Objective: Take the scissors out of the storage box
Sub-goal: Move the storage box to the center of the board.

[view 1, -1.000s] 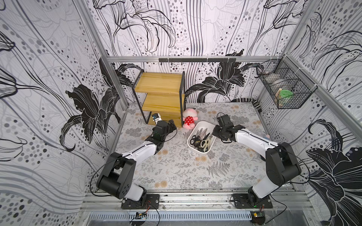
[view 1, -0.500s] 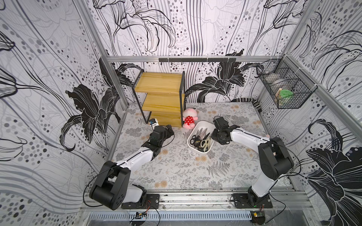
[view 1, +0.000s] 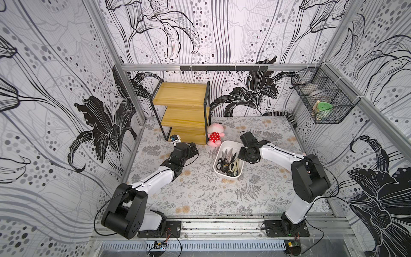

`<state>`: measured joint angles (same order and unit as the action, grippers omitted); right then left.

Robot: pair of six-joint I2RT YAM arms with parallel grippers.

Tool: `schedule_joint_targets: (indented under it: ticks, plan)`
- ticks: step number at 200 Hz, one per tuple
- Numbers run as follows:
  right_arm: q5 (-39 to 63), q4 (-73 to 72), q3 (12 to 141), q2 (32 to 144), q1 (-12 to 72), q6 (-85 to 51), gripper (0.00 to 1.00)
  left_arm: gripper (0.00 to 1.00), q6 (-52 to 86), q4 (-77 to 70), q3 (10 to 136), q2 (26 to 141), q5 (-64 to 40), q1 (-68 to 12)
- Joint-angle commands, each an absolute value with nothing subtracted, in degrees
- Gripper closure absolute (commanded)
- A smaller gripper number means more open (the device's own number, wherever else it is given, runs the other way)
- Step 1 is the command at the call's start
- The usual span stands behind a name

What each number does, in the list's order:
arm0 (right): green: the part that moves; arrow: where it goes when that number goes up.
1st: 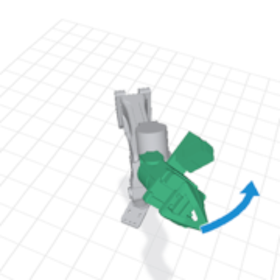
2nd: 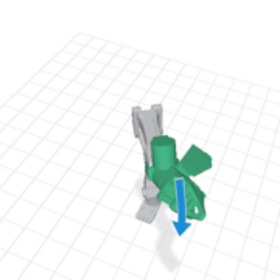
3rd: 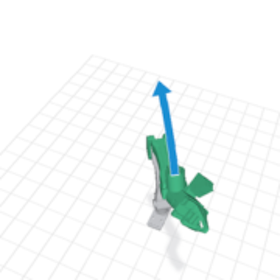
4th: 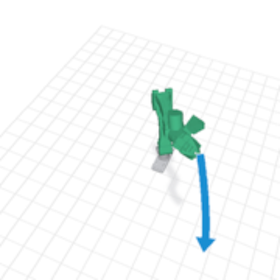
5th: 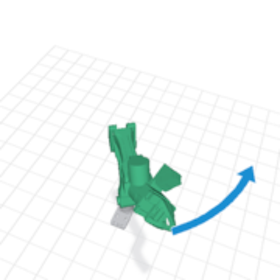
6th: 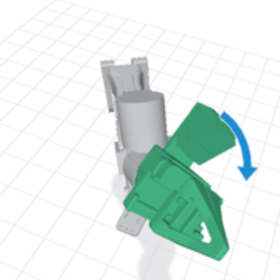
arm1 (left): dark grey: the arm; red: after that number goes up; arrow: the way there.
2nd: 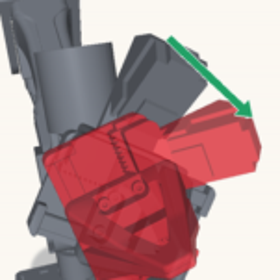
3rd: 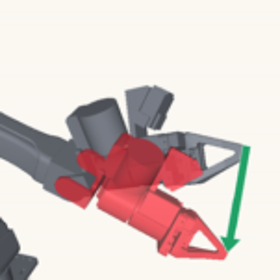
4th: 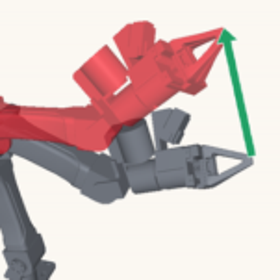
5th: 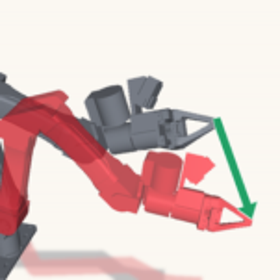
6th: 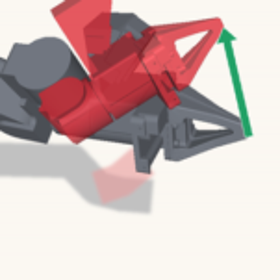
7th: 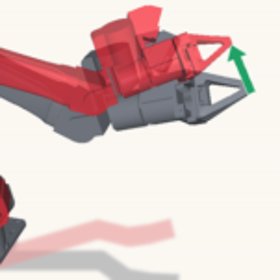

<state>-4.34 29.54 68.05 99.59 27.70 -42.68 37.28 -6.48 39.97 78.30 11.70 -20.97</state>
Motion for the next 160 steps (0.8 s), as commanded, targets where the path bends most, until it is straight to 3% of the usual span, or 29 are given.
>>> schedule_joint_targets:
  ticks: [1, 32, 86, 134, 160]
  plan:
    - [-0.2, 32.5, 67.9, 94.1, 31.3, -38.7, 1.0, 0.02, 35.4, -4.9, 42.1, 77.1, 10.0, -21.1]
    - [1.7, 29.8, 68.3, 95.2, 37.0, -40.2, 1.0, 0.03, 34.2, -1.2, 42.7, 75.5, 10.2, -21.0]
    - [3.8, 25.6, 78.5, 108.6, 44.0, -41.9, 1.0, 0.01, 33.3, 6.9, 42.4, 68.5, 10.3, -21.0]
    - [3.0, 25.1, 85.4, 114.2, 44.6, -43.4, 1.0, 0.33, 34.5, 12.3, 40.7, 62.0, 1.2, -21.3]
    - [2.6, 25.8, 87.0, 113.6, 44.6, -41.9, 0.82, 0.46, 36.1, 14.6, 40.7, 61.8, -2.4, -23.9]
